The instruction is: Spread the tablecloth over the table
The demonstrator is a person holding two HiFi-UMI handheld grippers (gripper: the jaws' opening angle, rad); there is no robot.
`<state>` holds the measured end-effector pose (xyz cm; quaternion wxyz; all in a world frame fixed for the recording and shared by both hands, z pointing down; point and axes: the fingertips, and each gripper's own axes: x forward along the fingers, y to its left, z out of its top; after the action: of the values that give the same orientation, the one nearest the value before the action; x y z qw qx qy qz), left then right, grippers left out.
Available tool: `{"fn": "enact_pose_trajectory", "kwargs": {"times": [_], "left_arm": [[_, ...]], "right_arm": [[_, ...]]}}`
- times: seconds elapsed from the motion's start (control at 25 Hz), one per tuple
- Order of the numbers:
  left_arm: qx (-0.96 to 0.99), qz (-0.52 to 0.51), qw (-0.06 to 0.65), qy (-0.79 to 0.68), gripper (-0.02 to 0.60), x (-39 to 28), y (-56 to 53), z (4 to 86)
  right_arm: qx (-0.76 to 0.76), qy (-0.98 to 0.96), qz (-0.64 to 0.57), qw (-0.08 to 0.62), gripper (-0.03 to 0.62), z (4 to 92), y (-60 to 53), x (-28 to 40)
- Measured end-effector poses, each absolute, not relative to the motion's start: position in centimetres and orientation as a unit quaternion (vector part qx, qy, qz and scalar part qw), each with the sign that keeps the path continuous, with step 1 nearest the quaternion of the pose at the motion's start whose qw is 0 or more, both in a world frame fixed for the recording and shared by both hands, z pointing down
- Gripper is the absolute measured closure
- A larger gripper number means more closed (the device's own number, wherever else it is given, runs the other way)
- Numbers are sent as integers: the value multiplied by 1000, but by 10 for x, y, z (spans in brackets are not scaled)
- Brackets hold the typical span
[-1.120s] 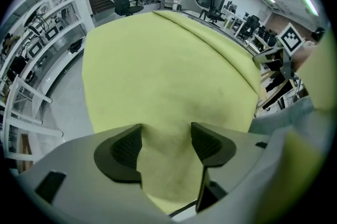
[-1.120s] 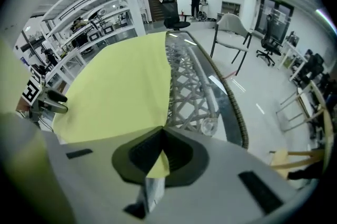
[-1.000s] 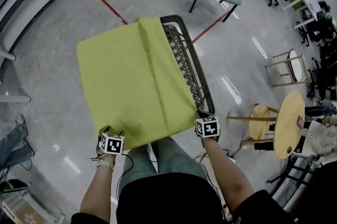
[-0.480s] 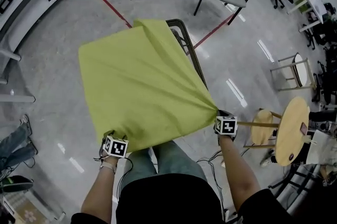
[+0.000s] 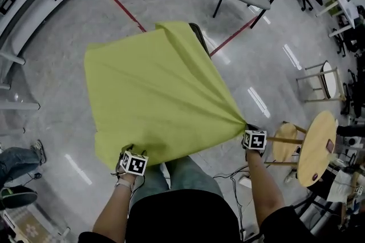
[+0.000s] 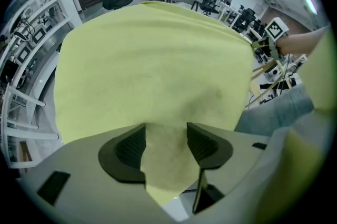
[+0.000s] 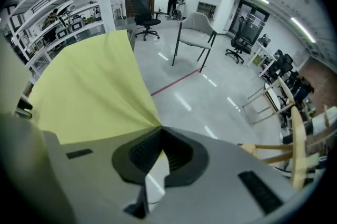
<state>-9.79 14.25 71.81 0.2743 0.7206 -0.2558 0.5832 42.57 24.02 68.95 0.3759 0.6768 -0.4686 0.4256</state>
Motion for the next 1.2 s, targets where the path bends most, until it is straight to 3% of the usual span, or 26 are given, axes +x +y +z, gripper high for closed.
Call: {"fn": "enact_pose_trajectory", "kwargs": {"times": [0.32, 0.68, 0.96, 1.2], "left_arm": [[739, 544, 310, -248, 341, -58, 146, 708], [734, 528, 305, -297, 341, -69, 103, 701], [711, 534, 327, -320, 341, -85, 92, 715], [705, 532, 325, -338, 407, -89, 86, 720]], "right_arm": [[690, -415, 454, 381, 583, 698, 283, 467], [702, -374, 475, 377, 582, 708, 317, 478], [708, -412, 430, 379, 553, 688, 266, 472], [665, -507, 377, 398, 546, 678, 172, 421]]}}
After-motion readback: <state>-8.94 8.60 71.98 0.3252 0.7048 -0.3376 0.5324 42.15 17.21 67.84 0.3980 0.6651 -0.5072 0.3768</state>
